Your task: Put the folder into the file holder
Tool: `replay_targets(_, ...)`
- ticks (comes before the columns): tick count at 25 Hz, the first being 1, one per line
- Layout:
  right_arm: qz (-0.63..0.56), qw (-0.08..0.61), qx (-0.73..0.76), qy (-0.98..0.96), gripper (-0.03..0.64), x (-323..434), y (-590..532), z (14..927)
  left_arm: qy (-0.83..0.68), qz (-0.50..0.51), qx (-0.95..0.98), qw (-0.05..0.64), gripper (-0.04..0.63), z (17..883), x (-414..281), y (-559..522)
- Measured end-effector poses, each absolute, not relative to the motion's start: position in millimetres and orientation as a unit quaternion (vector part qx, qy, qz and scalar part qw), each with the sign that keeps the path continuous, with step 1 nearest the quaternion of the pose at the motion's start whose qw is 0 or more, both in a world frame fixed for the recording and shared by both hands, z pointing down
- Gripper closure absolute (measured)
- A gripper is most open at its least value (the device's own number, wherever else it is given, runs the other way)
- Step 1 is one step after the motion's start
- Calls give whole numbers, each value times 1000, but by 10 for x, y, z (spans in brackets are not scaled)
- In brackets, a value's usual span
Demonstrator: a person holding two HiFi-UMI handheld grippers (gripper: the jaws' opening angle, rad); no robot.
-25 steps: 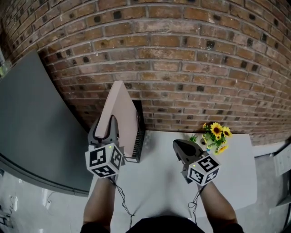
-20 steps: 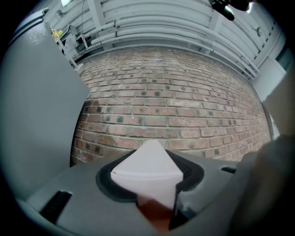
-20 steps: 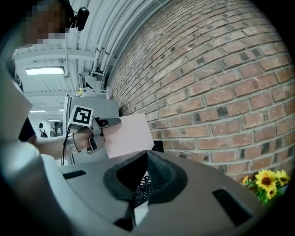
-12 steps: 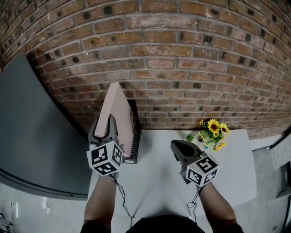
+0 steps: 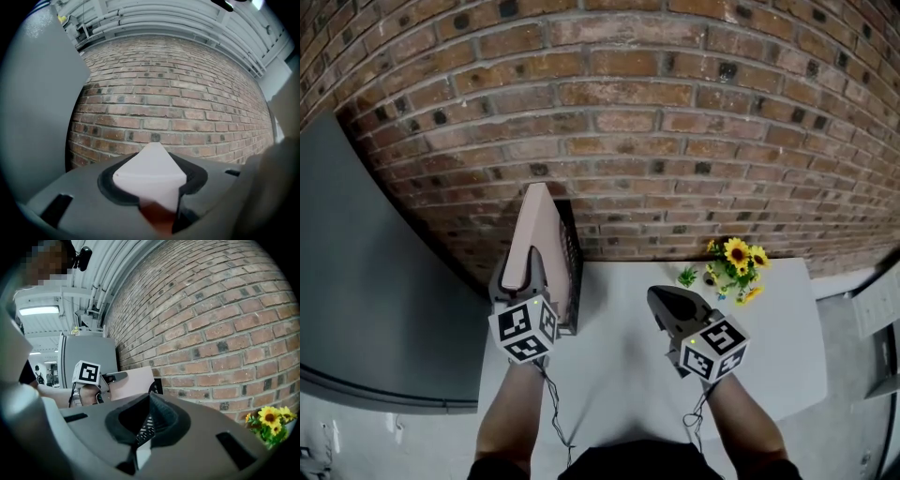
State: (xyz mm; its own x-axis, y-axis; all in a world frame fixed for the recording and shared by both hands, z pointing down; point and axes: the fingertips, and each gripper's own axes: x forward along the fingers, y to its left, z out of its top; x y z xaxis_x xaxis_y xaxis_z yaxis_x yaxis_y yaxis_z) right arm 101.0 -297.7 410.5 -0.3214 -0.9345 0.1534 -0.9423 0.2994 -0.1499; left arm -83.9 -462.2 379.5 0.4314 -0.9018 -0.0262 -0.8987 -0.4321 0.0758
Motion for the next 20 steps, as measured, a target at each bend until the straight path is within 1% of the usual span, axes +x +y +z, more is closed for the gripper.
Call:
replay_targets(12,115,26,589,-799,614,1048,-2951,4171,-536,3,844,37,413,4325,-769,-4692)
replay_targets(20,117,24,591,-798,614,1070,-2940,4193,-532,5,846,23,410,4355,-746,-4674)
